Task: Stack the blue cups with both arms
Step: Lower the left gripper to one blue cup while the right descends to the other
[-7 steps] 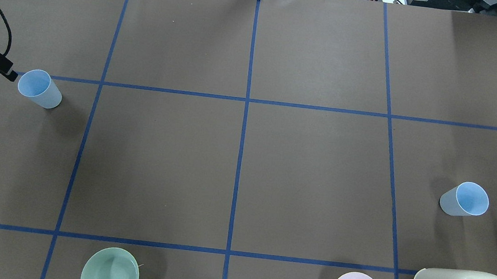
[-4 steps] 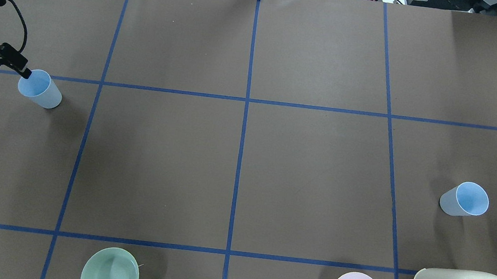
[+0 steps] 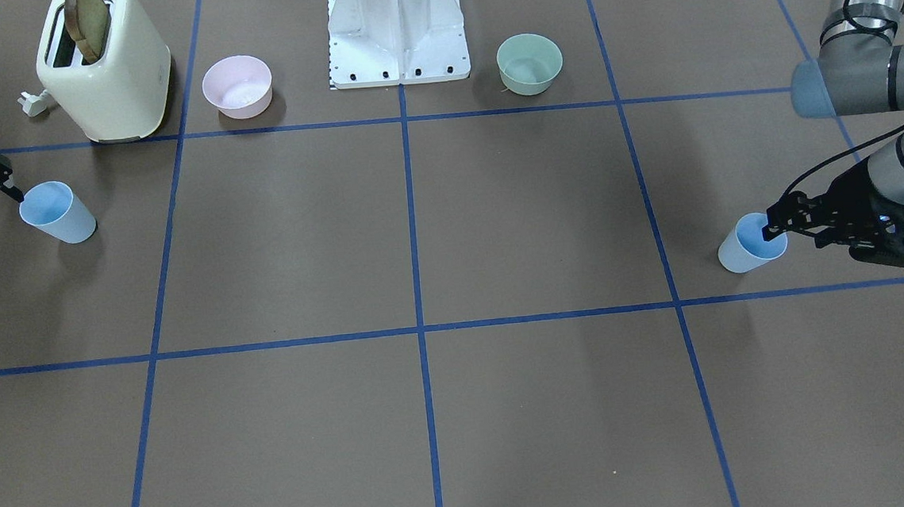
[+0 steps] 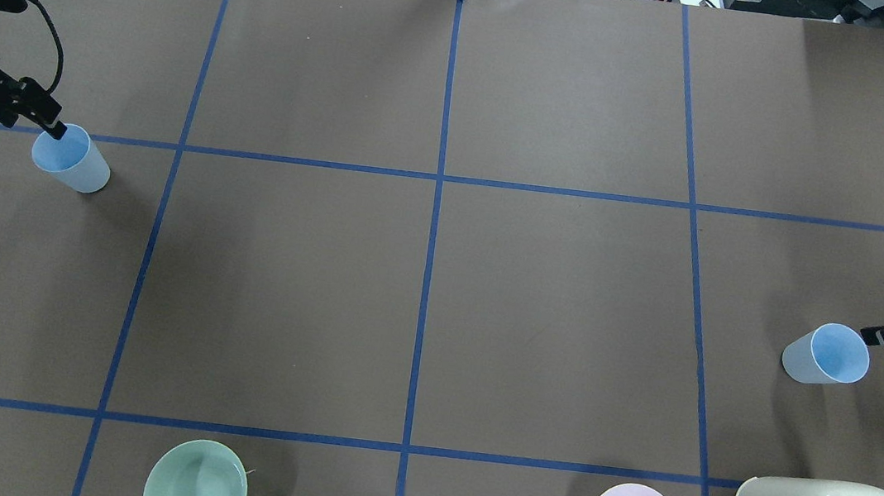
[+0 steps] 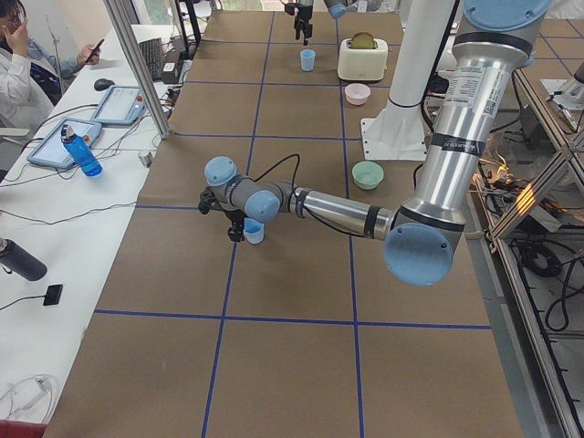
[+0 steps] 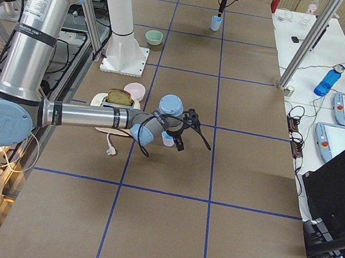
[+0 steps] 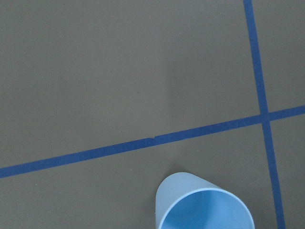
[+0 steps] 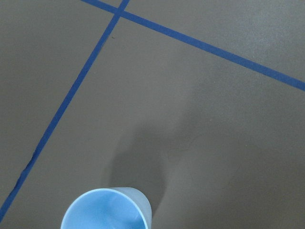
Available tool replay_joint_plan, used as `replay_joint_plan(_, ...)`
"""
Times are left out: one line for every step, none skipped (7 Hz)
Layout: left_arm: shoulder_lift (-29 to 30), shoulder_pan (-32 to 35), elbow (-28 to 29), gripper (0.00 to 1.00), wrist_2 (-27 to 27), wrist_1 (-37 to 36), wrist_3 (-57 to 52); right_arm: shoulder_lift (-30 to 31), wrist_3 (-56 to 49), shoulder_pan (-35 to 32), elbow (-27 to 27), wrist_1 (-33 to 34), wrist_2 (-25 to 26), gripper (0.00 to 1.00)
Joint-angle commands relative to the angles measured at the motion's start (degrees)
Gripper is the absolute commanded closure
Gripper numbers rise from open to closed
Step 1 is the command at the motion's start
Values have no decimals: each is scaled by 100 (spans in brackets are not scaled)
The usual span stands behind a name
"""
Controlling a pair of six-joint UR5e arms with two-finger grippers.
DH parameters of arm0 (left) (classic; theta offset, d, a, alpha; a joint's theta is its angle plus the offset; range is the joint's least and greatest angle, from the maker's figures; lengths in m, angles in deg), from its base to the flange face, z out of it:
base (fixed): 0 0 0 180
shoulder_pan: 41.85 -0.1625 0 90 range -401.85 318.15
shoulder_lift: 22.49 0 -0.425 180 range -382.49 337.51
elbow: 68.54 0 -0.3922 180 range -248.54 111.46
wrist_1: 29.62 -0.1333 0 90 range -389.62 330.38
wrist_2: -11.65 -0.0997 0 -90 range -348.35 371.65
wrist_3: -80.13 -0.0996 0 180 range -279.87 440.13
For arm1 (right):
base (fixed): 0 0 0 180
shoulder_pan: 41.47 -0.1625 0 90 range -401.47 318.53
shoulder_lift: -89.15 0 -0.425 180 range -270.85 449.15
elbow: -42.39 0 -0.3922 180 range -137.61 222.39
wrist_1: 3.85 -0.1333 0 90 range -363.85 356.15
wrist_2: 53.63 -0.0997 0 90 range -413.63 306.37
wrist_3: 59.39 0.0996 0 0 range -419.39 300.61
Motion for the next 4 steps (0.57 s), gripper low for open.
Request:
replay_joint_plan(3,-93,48,20,0,11,3,0,0,111,-13,8,90,2)
replay_joint_plan(-6,-103,31,22,0,11,3,0,0,163,-22,16,152,2)
replay_joint_plan(-23,-111,22,22,9,11,3,0,0,173,-13,16,161,2)
replay_joint_plan(-67,-120,22,27,27,11,3,0,0,216,-13,16,161,2)
